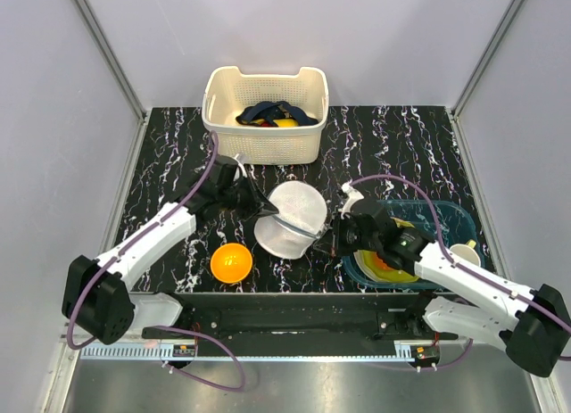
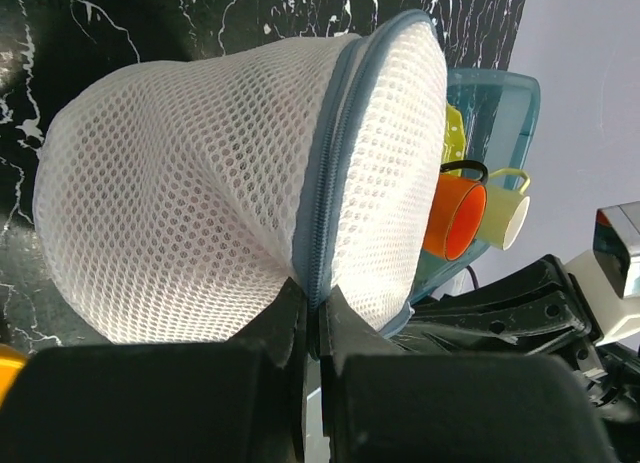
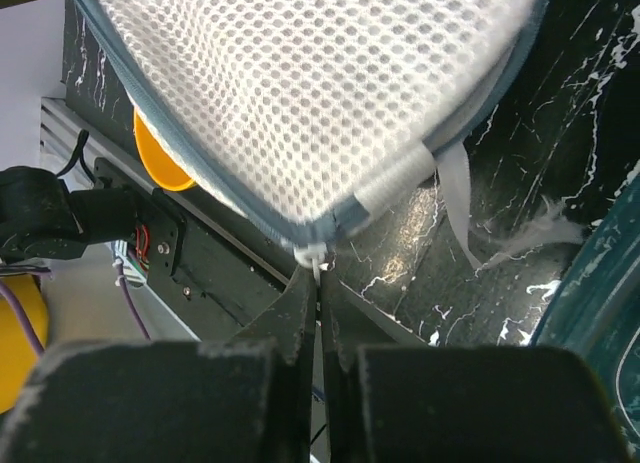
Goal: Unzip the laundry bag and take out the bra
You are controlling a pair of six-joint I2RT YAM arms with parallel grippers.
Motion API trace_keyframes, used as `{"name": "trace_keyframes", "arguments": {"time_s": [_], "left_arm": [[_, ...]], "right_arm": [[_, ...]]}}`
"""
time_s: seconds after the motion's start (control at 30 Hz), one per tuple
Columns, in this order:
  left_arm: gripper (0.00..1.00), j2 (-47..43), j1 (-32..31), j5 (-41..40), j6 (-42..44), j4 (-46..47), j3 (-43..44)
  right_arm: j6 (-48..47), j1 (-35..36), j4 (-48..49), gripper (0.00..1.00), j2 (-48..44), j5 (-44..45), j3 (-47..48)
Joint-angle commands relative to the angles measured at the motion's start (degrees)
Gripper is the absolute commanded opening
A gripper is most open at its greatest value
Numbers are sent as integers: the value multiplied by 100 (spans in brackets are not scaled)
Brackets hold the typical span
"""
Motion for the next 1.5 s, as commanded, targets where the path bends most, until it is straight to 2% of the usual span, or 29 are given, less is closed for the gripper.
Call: {"name": "trace_keyframes", "arguments": {"time_s": [0.0, 0.07, 0.13, 0.2, 0.27, 0.43, 0.5, 0.57, 0.6, 0.63, 0.67, 0.7, 0.73, 0.8, 0.93, 1.1, 1.17, 1.33, 1.47], "left_arm": [[0, -358, 383, -412, 297, 449, -10], [0, -323, 366, -255, 184, 581, -71], [0, -463, 348, -236, -209, 1124, -412], [0, -812, 200, -323, -518, 2148, -964], [0, -937, 59, -508, -818, 2749, -1204], [0, -1314, -214, -745, -600, 3393, -1152], [0, -1604, -214, -833, -643, 3987, -1536], [0, -1947, -214, -1044, -757, 4202, -1854], [0, -2018, -223, -1097, -740, 4159, -2116], [6, -2045, -232, -1167, -748, 4063, -2232], [21, -2089, -232, -1168, -748, 3870, -2338], [51, -2072, -232, -1142, -801, 3799, -2539], [68, -2063, -232, -1011, -827, 3781, -2628], [88, -2098, -241, -922, -706, 3615, -2699], [99, -2353, -223, -1394, -108, 2491, -2252], [98, -2283, 373, -1581, 411, 944, -1488], [96, -2256, 715, -1476, 517, 662, -1390], [95, -2213, 1025, -1300, 772, 388, -1214], [93, -1538, 1069, -1133, 965, 221, -977]], "right_arm": [[-345, -12, -1069, 26, -335, 387, -5], [-407, -12, -1113, 47, -431, 387, 188], [-494, -12, -1219, 59, -502, 501, 459], [-556, -12, -1210, 62, -546, 649, 653], [-609, -12, -1158, 69, -572, 755, 935], [-697, -12, -1122, 74, -362, 1396, 1663], [-741, -3, -1053, 75, -335, 1668, 1779], [-750, -12, -973, 75, -335, 1801, 1841], [-750, -12, -912, 75, -309, 1863, 1832], [-741, -12, -885, 75, -300, 1863, 1823], [-706, -12, -850, 76, -265, 1820, 1823], [-688, -12, -841, 77, -160, 1785, 1806], [-662, -12, -832, 77, -98, 1741, 1797], [-601, -12, -806, 77, 112, 1626, 1797], [-539, -12, -771, 77, 569, 1442, 1946], [-530, -12, -674, 77, 1123, 1108, 2244], [-539, -12, -665, 78, 1246, 1081, 2350], [-626, 14, -683, 87, 1896, 1046, 2903], [-732, 155, -692, 90, 2476, 1063, 3431]]}}
